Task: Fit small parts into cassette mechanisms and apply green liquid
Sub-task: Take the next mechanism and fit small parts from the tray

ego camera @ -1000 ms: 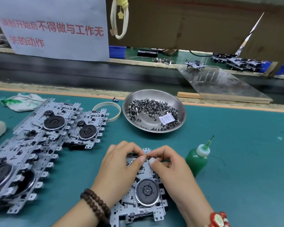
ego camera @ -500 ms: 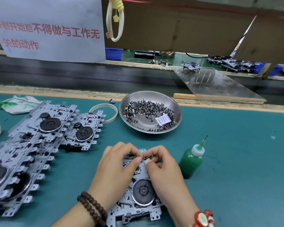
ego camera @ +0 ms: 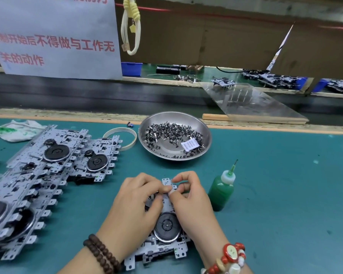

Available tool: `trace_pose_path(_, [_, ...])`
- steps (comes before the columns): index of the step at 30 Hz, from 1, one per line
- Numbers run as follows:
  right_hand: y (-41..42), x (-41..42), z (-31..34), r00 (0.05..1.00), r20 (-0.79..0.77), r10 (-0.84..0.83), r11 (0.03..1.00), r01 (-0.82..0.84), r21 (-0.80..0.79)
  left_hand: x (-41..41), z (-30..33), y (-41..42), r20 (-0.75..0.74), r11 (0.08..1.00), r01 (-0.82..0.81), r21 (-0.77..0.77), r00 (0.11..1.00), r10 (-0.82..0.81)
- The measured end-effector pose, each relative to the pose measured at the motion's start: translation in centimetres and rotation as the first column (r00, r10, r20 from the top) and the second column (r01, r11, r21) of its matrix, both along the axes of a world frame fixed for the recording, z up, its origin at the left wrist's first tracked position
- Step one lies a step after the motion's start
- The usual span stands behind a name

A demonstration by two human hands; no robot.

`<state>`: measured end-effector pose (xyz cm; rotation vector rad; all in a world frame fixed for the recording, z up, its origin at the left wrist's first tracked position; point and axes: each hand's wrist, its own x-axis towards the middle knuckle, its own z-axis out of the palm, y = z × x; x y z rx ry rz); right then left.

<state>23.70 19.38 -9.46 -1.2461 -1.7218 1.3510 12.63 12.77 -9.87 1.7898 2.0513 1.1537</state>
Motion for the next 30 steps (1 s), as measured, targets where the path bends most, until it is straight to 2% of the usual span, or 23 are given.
trace_pose_path(4, [0.0, 0.4, 0.2, 0.999, 0.008, 0.043, 0.999, -0.043, -0.012, 0.1, 0.0, -0.2, -0.045, 1.0, -0.008, 0.009, 0.999, 0.008])
trace_pose_path(8, [-0.1, 0.5, 0.1, 0.999, 0.014, 0.049, 0.999, -0.049, 0.001, 0.3, 0.5, -0.3, -0.154, 0.999, 0.0, 0.042, 0.988, 0.007])
trace_pose_path(16, [0.0, 0.5, 0.5, 1.0, 0.003, 0.024, 0.998, -0.023, -0.061, 0.3, 0.7, -0.4, -0.152, 0.999, -0.015, -0.044, 0.988, 0.008])
trace_pose_path(19, [-0.6, 0.9, 0.8, 0.998, 0.044, 0.044, 0.999, -0.045, 0.029, 0.3, 0.5, -0.5, -0.127, 0.999, -0.029, -0.038, 0.992, 0.024])
trace_pose_path(22, [-2.4, 2.7, 0.9, 0.981, 0.183, 0.072, 0.961, -0.117, 0.251, 0.4, 0.6, -0.9, -0.001, 0.998, -0.06, 0.001, 0.998, 0.06])
trace_pose_path(24, [-3.5, 4.4, 1.2, 0.995, 0.096, -0.005, 0.918, -0.034, 0.394, 0.3, 1.0, -1.1, 0.086, 0.994, -0.105, 0.038, 0.991, 0.101])
trace_pose_path(25, [-3.7, 5.4, 1.3, 0.996, -0.012, -0.091, 0.896, 0.087, 0.436, 0.1, 1.2, -1.2, 0.106, 0.989, -0.14, 0.056, 0.985, 0.133])
trace_pose_path(27, [-3.3, 7.3, 1.0, 0.938, -0.193, -0.288, 0.82, 0.345, 0.456, -0.5, 1.4, -1.5, 0.14, 0.972, -0.224, 0.067, 0.967, 0.213])
trace_pose_path(28, [-2.9, 8.0, 0.7, 0.909, -0.215, -0.356, 0.791, 0.416, 0.448, -0.9, 1.2, -2.0, 0.148, 0.964, -0.263, 0.037, 0.956, 0.255])
trace_pose_path(30, [-1.8, 8.8, 0.3, 0.905, -0.152, -0.397, 0.808, 0.424, 0.409, -1.6, 1.0, -3.1, 0.152, 0.947, -0.306, -0.102, 0.936, 0.318])
